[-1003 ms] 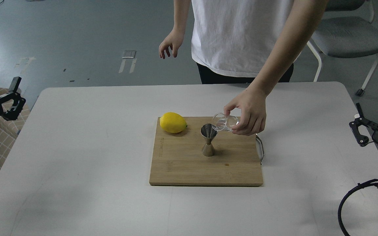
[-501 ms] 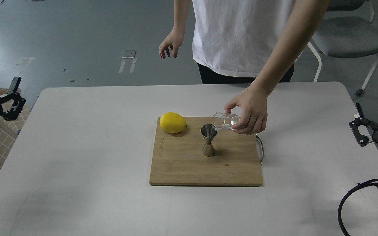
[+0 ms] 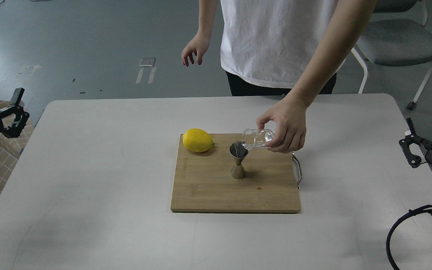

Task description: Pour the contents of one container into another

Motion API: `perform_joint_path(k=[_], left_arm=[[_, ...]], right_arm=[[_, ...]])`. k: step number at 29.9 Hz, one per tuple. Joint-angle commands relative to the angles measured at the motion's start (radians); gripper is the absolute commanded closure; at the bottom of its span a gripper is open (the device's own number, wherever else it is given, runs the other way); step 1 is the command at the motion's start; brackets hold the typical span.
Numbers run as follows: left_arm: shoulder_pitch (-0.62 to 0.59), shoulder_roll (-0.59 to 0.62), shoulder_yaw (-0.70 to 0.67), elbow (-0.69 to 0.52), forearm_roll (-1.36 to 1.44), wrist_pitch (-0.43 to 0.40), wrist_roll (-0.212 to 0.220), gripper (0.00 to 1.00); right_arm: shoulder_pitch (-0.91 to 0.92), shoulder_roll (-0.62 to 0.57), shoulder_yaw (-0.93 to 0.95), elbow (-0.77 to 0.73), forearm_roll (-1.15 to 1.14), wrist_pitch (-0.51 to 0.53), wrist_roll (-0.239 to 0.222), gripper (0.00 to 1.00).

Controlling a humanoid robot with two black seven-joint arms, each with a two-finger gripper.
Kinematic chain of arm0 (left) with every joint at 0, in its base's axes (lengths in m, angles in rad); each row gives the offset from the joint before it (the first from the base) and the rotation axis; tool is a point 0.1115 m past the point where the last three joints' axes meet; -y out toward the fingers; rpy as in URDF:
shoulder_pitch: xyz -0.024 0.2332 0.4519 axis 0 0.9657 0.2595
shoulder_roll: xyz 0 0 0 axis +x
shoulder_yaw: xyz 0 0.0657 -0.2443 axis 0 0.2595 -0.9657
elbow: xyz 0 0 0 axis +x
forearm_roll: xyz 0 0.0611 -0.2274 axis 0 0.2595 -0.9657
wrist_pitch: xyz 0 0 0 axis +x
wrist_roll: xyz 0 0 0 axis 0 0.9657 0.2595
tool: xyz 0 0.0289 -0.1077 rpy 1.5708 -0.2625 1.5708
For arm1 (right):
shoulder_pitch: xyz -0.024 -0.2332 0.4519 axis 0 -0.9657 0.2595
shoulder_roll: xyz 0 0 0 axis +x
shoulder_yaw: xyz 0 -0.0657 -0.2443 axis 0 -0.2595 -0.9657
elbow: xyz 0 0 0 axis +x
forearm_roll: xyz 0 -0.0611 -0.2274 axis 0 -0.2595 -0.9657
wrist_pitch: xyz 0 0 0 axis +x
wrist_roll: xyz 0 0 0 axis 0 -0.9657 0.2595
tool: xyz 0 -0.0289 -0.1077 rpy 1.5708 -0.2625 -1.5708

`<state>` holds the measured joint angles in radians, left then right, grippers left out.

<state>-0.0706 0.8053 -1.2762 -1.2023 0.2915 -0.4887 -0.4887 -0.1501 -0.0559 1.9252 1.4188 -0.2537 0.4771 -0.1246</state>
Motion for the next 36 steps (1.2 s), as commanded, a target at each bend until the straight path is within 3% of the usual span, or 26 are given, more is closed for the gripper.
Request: perform_joint_path(k=[1, 36], left_arm=[[0.000, 0.000, 0.000, 0.000, 0.000, 0.000, 0.000, 0.02], [0.006, -0.009, 0.003, -0.006, 0.000, 0.000, 0.000, 0.02]], right_arm=[[0.000, 0.001, 0.000, 0.000, -0.001, 0.000, 0.000, 0.00], [0.004, 0.016, -0.014, -0.020, -0.009, 0.000, -0.004, 0.00]])
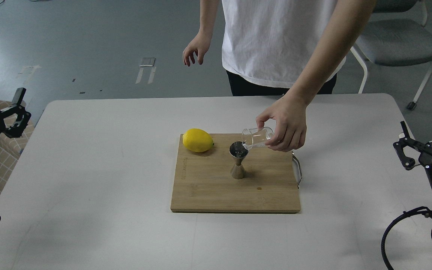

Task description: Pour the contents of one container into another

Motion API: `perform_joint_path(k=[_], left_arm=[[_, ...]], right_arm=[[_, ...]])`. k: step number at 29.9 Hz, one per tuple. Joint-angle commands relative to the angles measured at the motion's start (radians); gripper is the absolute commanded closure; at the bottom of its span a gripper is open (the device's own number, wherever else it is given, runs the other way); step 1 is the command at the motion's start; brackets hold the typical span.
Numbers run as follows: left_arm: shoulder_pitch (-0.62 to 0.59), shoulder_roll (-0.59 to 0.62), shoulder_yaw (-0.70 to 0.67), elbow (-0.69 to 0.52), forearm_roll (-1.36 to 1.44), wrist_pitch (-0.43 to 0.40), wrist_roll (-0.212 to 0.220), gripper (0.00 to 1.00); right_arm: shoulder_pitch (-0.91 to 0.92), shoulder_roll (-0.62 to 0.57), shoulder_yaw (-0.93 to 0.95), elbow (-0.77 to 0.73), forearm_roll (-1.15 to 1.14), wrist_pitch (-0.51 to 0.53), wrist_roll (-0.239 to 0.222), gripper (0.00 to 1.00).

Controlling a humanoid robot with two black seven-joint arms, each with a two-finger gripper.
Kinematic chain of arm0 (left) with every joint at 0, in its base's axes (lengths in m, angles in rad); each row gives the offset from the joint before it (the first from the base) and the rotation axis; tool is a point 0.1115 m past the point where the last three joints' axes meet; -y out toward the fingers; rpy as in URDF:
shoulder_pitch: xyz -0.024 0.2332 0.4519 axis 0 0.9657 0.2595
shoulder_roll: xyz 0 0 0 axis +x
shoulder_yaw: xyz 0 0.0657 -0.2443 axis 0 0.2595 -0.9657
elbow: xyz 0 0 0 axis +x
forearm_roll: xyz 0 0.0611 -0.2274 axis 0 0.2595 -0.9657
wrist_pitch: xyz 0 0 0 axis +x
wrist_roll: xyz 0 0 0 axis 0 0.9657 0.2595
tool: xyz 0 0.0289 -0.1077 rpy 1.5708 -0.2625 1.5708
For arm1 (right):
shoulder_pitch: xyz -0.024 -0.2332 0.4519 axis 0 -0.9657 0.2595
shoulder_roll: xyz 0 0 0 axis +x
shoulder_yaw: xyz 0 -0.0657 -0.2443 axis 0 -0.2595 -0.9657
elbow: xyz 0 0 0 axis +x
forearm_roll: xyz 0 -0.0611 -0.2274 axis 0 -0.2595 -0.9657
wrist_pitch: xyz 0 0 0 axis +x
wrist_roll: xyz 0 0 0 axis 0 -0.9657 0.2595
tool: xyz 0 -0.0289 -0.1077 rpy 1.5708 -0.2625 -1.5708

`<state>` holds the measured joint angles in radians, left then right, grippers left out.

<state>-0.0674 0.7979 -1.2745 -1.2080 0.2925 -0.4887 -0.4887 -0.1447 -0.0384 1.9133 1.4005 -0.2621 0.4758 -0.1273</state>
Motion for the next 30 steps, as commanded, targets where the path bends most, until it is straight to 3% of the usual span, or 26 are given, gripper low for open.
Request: perform_joint_path(k=[1, 12, 30], left_arm=[[0.003, -0.002, 0.003, -0.001, -0.001, 0.000, 0.000, 0.02], [0.055, 0.020, -0.017, 0.013, 0.001, 0.000, 0.000, 0.02], [0.448, 0.063, -0.276, 0.091, -0.015, 0.000, 0.000, 0.02]], right_arm=[[-0.003, 0.000, -0.003, -0.002, 0.000, 0.001, -0.002, 0.00], [0.005, 0.020, -0.007, 0.006, -0.002, 0.001, -0.002, 0.00], [0.008, 0.026, -0.019, 0.005, -0.003, 0.001, 0.000, 0.00]])
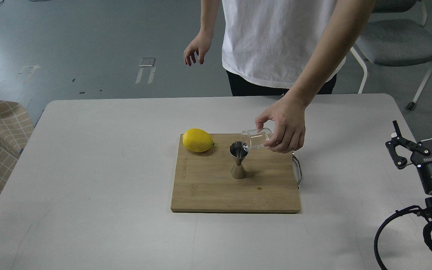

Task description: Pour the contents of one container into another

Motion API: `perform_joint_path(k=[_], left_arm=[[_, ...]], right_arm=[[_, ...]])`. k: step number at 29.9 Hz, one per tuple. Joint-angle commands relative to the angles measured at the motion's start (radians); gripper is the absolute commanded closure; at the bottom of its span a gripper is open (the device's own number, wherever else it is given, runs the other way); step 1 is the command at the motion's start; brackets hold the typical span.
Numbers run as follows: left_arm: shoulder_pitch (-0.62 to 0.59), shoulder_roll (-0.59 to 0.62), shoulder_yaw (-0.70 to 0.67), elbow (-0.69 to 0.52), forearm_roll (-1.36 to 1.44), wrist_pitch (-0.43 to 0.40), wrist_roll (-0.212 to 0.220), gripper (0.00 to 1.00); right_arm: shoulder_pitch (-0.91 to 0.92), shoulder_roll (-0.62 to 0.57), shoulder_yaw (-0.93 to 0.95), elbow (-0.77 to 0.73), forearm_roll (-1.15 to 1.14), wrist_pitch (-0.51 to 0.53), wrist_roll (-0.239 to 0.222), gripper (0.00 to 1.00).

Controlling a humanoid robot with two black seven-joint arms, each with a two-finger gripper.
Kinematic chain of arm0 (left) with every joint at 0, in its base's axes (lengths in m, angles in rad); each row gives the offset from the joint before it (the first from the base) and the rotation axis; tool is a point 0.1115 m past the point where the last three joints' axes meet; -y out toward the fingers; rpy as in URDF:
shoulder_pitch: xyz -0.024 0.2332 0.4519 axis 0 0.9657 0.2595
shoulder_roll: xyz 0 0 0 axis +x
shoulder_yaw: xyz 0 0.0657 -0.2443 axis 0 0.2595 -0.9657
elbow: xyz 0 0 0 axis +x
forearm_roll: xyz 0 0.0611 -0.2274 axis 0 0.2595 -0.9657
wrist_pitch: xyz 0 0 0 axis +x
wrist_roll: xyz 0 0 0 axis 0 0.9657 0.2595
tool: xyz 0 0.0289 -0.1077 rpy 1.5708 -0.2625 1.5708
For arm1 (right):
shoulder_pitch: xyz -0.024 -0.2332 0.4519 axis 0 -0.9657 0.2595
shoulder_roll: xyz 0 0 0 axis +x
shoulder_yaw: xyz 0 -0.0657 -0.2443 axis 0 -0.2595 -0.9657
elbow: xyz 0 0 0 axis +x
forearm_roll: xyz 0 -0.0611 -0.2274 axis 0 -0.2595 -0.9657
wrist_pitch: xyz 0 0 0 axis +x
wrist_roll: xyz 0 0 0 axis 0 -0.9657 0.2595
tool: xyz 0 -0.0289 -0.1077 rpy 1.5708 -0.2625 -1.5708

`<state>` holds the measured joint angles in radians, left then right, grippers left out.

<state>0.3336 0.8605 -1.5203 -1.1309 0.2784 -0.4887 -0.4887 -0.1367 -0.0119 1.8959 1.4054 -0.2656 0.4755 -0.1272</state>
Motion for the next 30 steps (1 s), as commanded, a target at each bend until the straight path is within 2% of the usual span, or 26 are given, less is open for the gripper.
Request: perform_joint_path(k=[1, 15, 30], left_arm=[[0.077, 0.000, -0.049, 0.020, -0.001, 0.000, 0.000, 0.02], [0.356, -0.038, -0.178, 0.062, -0.001, 0.000, 0.000, 0.02], [0.409, -0.104, -0.190, 0.348, -0.001, 0.000, 0.000, 0.02]], right_arm=[[0.002, 0.000, -0.001, 0.000, 0.000, 0.002, 0.000, 0.00], [0.003, 0.000, -0.001, 0.000, 0.003, 0.003, 0.000, 0.00], [0.002, 0.001, -0.004, -0.002, 0.003, 0.003, -0.002, 0.00]])
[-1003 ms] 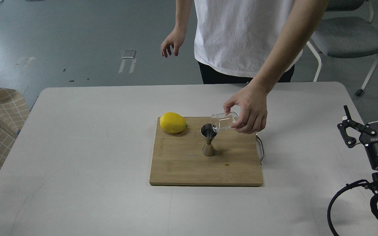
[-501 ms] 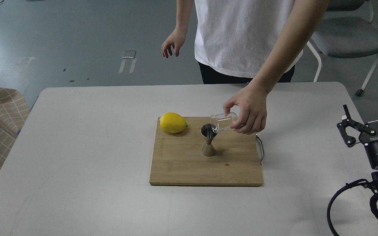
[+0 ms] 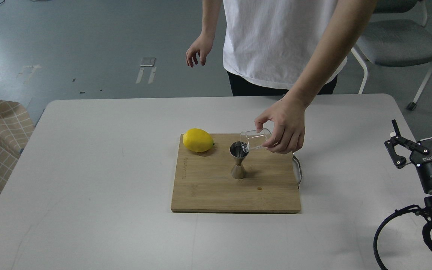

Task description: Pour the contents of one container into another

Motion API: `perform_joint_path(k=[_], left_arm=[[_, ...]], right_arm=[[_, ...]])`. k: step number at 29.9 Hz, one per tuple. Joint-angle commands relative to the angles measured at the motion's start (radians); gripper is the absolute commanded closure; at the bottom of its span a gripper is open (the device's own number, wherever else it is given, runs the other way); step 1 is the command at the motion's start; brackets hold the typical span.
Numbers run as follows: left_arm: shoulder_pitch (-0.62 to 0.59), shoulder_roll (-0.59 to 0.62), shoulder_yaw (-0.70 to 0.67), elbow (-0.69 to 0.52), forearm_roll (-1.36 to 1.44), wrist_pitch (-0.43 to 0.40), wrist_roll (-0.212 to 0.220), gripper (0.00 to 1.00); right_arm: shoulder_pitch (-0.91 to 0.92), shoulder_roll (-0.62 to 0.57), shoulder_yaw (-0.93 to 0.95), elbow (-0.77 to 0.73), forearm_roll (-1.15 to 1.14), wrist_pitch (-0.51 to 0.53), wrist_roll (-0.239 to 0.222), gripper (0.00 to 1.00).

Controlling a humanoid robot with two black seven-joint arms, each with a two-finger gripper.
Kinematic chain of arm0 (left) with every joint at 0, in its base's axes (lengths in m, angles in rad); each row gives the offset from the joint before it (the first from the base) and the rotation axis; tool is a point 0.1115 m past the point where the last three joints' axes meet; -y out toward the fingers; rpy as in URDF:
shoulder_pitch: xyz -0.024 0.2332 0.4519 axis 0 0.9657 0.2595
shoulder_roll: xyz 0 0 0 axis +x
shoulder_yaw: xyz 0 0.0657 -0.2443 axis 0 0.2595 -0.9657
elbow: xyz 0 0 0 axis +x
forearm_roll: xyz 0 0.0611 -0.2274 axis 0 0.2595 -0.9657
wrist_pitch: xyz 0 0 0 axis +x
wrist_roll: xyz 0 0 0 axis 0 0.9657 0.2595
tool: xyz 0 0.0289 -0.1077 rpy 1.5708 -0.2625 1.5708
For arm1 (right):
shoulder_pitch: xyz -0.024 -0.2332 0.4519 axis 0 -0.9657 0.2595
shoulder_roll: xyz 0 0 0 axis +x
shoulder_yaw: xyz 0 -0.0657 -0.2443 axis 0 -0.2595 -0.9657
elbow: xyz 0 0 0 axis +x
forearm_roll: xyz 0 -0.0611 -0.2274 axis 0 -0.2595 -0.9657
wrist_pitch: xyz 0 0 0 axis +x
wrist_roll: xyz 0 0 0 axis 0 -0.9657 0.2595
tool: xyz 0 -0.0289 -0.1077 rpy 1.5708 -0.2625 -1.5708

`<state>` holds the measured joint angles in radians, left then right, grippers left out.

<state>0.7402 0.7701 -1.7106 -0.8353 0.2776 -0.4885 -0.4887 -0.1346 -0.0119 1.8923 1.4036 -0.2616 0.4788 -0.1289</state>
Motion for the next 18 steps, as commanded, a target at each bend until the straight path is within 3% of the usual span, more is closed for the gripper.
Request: perform_joint_path(k=[1, 12, 18], left_arm=[[0.002, -0.015, 0.000, 0.064, 0.000, 0.000, 0.000, 0.02], [0.007, -0.072, 0.022, 0.239, 0.005, 0.000, 0.000, 0.02], [0.002, -0.127, 0.129, 0.311, 0.002, 0.000, 0.000, 0.02]], right_arm=[[-0.002, 0.001, -0.001, 0.000, -0.001, 0.001, 0.000, 0.00], [0.000, 0.001, -0.021, -0.003, 0.001, 0.000, 0.002, 0.00], [-0.002, 0.001, -0.021, -0.003, -0.001, 0.000, 0.002, 0.00]])
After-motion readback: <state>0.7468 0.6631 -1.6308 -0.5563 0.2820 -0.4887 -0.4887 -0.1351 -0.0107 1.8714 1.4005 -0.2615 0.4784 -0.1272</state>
